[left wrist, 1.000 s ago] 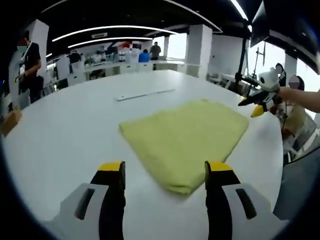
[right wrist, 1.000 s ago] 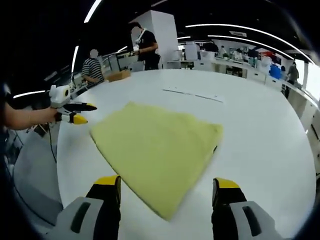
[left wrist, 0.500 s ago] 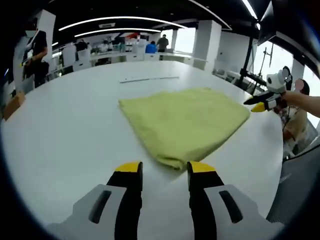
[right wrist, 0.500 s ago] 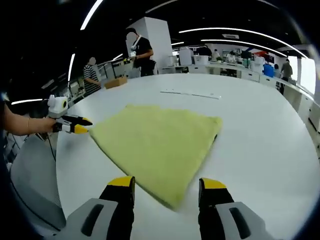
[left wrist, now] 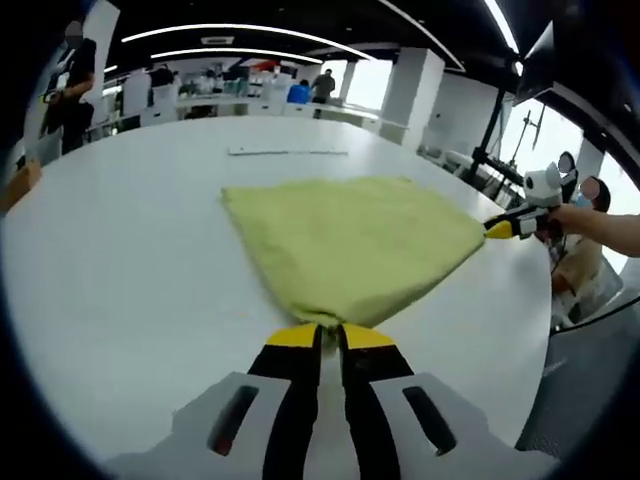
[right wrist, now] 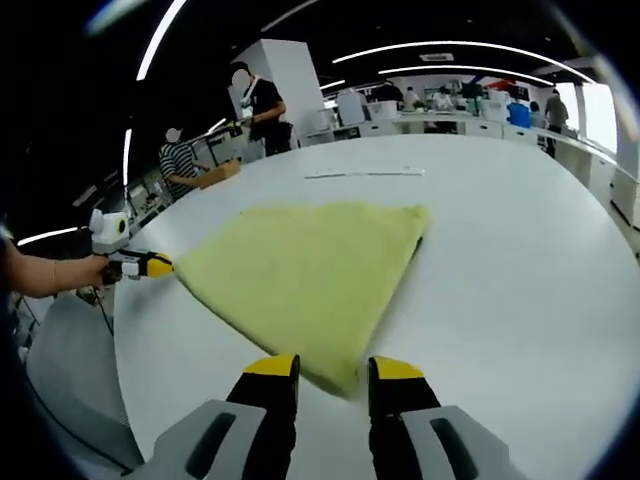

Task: Fold the garment on the visible template until the final outline fits inside the template.

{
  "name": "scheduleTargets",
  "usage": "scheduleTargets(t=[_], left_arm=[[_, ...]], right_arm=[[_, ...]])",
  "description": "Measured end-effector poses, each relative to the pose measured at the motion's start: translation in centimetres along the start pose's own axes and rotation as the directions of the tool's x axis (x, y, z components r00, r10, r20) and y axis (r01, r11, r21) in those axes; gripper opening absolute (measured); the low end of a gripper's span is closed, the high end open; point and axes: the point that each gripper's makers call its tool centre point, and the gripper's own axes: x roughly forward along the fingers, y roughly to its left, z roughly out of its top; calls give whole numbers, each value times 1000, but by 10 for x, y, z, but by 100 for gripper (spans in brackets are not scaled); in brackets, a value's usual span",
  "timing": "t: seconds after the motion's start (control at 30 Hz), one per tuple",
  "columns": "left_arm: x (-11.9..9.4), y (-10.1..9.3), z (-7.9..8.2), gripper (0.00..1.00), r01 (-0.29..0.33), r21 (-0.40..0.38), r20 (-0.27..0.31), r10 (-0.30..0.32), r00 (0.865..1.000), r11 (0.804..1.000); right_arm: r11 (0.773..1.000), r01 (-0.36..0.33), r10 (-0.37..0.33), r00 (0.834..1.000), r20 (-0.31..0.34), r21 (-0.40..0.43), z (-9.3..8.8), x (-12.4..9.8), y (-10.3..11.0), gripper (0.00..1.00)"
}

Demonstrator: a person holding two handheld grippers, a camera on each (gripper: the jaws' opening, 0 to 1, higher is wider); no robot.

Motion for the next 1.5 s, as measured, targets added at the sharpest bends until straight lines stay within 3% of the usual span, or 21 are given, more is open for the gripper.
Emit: scheduleTargets(t=[0.3,0.5,0.93,1.07,1.5], left_arm=[[0,0,0,0,1,0,-1,-1,1000,1000],[-2,2,0,0,-3,22,-8,3,1000,1000],[-9,14,-5,0,-47,57,-27,48,998,997],[-8,16,-6,0,-43,20,-16,43,999,999],[-7,3,-8,0,-7,51,-28,8,1000,999]], right_arm=[[999,4,-5,1000,11,35,-1,-1,-1,13],[999,16,-18,999,34,44,4,-5,-5,0],[1000,22,-22,1000,23,10,2,-7,-7,0],[1000,15,-15,1000,18,9,1,-9,-7,0],[999,37,-37,999,5,0,-2,-16,-14,0]])
